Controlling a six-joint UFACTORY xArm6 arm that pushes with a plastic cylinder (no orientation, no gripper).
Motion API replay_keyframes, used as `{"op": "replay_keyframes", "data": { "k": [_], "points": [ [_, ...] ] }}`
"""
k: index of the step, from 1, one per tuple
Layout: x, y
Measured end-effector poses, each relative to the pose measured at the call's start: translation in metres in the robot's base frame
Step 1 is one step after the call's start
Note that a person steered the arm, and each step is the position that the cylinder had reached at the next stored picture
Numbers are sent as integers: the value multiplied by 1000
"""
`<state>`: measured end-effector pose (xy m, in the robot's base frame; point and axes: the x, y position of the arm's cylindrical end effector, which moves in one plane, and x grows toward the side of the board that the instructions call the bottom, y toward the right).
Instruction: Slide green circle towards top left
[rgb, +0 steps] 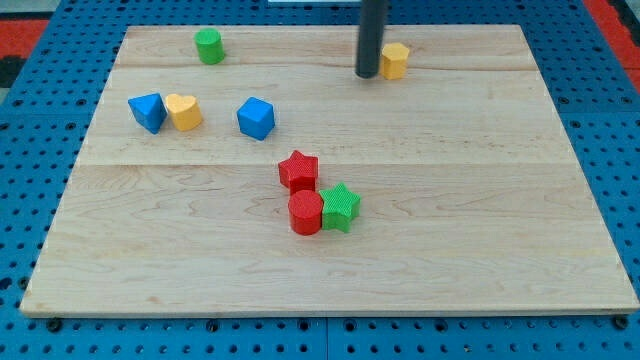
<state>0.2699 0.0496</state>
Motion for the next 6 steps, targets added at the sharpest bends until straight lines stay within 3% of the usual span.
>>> {"op": "replay_keyframes", "data": {
  "k": [2, 3, 4, 5, 6],
  "points": [
    [55, 51],
    [13, 57],
    [-10, -16],
    [8, -51],
    [-36, -110]
  ]
}}
